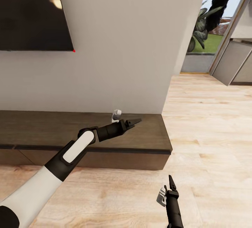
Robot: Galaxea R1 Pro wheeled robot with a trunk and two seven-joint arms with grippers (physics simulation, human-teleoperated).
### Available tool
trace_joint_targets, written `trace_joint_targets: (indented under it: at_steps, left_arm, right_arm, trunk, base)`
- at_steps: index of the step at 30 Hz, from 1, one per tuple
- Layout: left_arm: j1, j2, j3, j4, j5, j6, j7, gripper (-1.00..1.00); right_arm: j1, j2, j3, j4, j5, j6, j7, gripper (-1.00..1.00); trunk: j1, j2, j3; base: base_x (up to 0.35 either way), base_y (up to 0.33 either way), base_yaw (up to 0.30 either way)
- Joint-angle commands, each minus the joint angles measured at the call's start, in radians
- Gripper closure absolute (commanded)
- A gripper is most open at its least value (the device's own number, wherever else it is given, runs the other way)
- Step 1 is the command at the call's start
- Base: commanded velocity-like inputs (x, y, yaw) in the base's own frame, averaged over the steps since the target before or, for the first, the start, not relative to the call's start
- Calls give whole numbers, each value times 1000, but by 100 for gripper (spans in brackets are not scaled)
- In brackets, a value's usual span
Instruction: Place each of the two pumpkins and all three candles from the living room inside a cabinet in the living room (use any cabinet), then make sure every cabinet is closed, and position the cauldron so it is next to a table in the living room.
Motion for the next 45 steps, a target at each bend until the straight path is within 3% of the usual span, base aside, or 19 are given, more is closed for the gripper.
trace_joint_targets:
  at_steps: [1,22,30,45]
  left_arm:
    - [0,0,0,0,0,1,0,-100]
    - [0,0,0,1,0,0,0,-100]
    - [0,-2,-1,4,0,0,0,-100]
    - [0,-2,0,4,0,0,0,-100]
  right_arm:
    - [0,0,-1,-1,0,-1,1,-100]
    - [0,0,-1,-12,-5,4,-6,-100]
    - [0,2,-1,-4,-1,5,-88,-100]
    - [0,2,-1,-4,-1,5,-90,-100]
  trunk:
    - [4,-7,-3]
    - [84,-154,-69]
    - [115,-210,-94]
    - [173,-315,-141]
  base:
    - [0,0,0]
    - [0,0,0]
    - [0,0,0]
    - [0,0,0]
